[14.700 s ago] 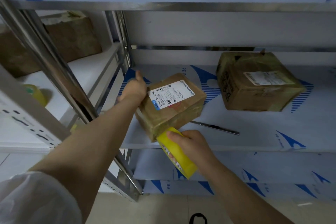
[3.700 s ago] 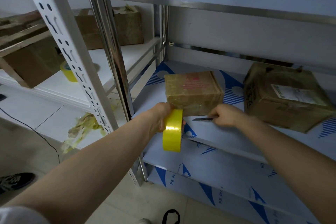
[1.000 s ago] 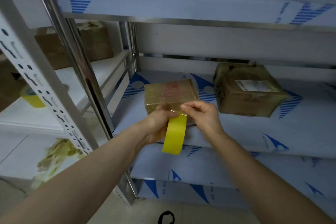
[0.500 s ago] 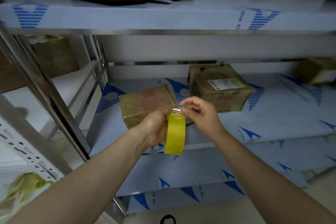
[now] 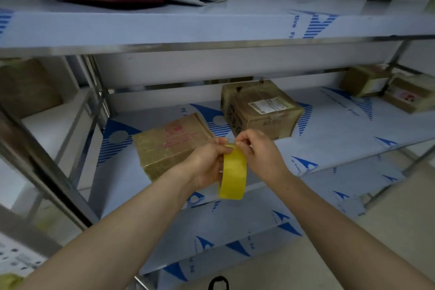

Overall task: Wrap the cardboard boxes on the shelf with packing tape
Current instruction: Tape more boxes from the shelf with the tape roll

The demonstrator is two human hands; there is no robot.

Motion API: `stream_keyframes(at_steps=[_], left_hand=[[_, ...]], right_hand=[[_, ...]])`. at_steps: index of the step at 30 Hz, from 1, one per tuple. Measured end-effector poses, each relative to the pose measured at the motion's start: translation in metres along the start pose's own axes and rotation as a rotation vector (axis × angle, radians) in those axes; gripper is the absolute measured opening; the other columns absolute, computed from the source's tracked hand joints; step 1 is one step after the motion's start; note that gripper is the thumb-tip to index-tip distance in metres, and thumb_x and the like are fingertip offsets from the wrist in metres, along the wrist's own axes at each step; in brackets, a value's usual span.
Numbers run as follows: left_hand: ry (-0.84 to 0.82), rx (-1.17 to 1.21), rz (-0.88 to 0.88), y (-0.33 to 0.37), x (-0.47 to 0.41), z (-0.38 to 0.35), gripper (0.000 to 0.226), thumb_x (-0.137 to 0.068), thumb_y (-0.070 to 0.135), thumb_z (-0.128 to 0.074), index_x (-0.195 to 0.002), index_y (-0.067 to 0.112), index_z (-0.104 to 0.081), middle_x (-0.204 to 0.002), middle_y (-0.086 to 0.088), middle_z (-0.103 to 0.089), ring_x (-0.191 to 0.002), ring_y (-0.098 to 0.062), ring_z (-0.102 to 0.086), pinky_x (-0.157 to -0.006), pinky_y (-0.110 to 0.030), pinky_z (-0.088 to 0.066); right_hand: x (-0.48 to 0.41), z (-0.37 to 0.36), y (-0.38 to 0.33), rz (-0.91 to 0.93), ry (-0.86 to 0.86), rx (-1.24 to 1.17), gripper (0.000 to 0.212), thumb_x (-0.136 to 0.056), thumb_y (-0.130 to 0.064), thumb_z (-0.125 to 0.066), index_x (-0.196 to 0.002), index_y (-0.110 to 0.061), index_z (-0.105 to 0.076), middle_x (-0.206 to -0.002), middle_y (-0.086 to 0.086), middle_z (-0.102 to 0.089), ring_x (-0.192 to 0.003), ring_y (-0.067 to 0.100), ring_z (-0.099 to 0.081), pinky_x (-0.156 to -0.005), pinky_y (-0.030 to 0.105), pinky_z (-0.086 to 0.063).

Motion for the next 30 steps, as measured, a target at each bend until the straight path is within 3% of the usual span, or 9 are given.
stream_keyframes(at_steps=[3, 8, 11, 14, 17, 19, 22, 26, 30], left_hand=[[-0.040, -0.024, -0.059, 0.004, -0.002, -0.001, 0.049, -0.094, 0.001, -0.047, -0.120, 0.041, -0.035, -0.100, -0.013, -0.064, -0.081, -0.027, -0.062, -0.071, -0.041, -0.048], [-0.094, -0.199, -0.092, 0.001, -0.001, -0.010, 0.008, -0.096, 0.025, -0.055, -0.103, 0.023, -0.056, -0.093, -0.010, -0.060, -0.079, -0.023, -0.058, -0.067, -0.034, -0.046], [-0.065, -0.220, -0.116, -0.003, -0.003, -0.014, 0.011, -0.098, 0.025, -0.051, -0.097, 0.015, -0.054, -0.089, -0.010, -0.058, -0.075, -0.021, -0.057, -0.066, -0.032, -0.048], [-0.049, -0.243, -0.121, -0.006, -0.006, -0.020, 0.012, -0.099, 0.025, -0.049, -0.092, 0.016, -0.054, -0.095, -0.012, -0.058, -0.082, -0.024, -0.057, -0.071, -0.035, -0.049], [-0.043, -0.157, -0.072, -0.008, -0.007, -0.025, 0.017, -0.099, 0.026, -0.049, -0.104, 0.011, -0.055, -0.110, -0.021, -0.061, -0.099, -0.035, -0.062, -0.084, -0.044, -0.051], [-0.031, -0.082, -0.046, -0.009, -0.009, -0.029, 0.027, -0.099, 0.025, -0.049, -0.116, 0.005, -0.053, -0.119, -0.025, -0.060, -0.109, -0.039, -0.060, -0.090, -0.049, -0.050], [-0.034, -0.032, -0.047, -0.010, -0.013, -0.042, 0.032, -0.099, 0.025, -0.049, -0.121, 0.003, -0.052, -0.121, -0.025, -0.059, -0.105, -0.037, -0.061, -0.092, -0.052, -0.050], [-0.021, 0.018, -0.049, -0.007, -0.021, -0.058, 0.035, -0.097, 0.023, -0.054, -0.125, 0.002, -0.051, -0.122, -0.025, -0.059, -0.106, -0.036, -0.060, -0.089, -0.050, -0.052], [0.018, -0.061, -0.003, 0.000, -0.032, -0.071, 0.007, -0.097, 0.023, -0.054, -0.092, 0.018, -0.056, -0.089, -0.008, -0.063, -0.075, -0.021, -0.062, -0.065, -0.036, -0.053]], right_hand=[[0.003, 0.003, 0.001, -0.044, -0.015, 0.026, 0.017, -0.096, -0.012, -0.052, -0.105, -0.001, -0.061, -0.107, 0.006, -0.045, -0.094, 0.015, -0.049, -0.079, 0.015, -0.033], [0.007, 0.012, 0.003, -0.071, -0.017, 0.073, 0.017, -0.094, -0.010, -0.056, -0.103, 0.002, -0.063, -0.107, 0.003, -0.042, -0.093, 0.012, -0.047, -0.079, 0.014, -0.034], [0.011, 0.017, 0.005, -0.109, 0.017, 0.009, 0.013, -0.089, -0.010, -0.063, -0.095, -0.001, -0.069, -0.100, 0.002, -0.048, -0.091, 0.014, -0.051, -0.083, 0.022, -0.042], [0.020, 0.022, 0.011, -0.308, 0.128, -0.288, 0.008, -0.080, -0.013, -0.074, -0.083, -0.006, -0.071, -0.083, 0.001, -0.063, -0.084, 0.021, -0.064, -0.081, 0.034, -0.055], [0.034, 0.027, 0.011, -0.621, 0.288, -0.816, 0.029, -0.078, -0.019, -0.076, -0.092, -0.007, -0.054, -0.080, 0.004, -0.059, -0.083, 0.028, -0.067, -0.080, 0.038, -0.058], [0.044, 0.029, 0.013, -0.730, 0.174, -0.718, 0.046, -0.074, -0.031, -0.078, -0.103, -0.012, -0.048, -0.089, 0.004, -0.059, -0.085, 0.023, -0.067, -0.085, 0.039, -0.056], [0.058, 0.026, 0.011, -0.729, -0.187, -0.407, 0.052, -0.071, -0.041, -0.079, -0.112, -0.018, -0.057, -0.104, 0.002, -0.067, -0.095, 0.014, -0.065, -0.089, 0.033, -0.052], [0.056, 0.032, 0.018, -0.641, -0.160, -0.491, 0.034, -0.077, -0.025, -0.078, -0.107, -0.015, -0.065, -0.104, 0.004, -0.071, -0.096, 0.018, -0.068, -0.087, 0.031, -0.054], [0.041, 0.042, 0.035, -0.611, -0.131, -0.338, 0.040, -0.071, -0.029, -0.082, -0.105, -0.014, -0.066, -0.099, 0.002, -0.070, -0.093, 0.017, -0.066, -0.081, 0.032, -0.053]])
Point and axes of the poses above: each hand's wrist, its own x-axis away from the middle knuckle, its own z-axis out of the back of the hand, y = z × x, the point moved 3 cm from there along -x, towards the middle knuckle
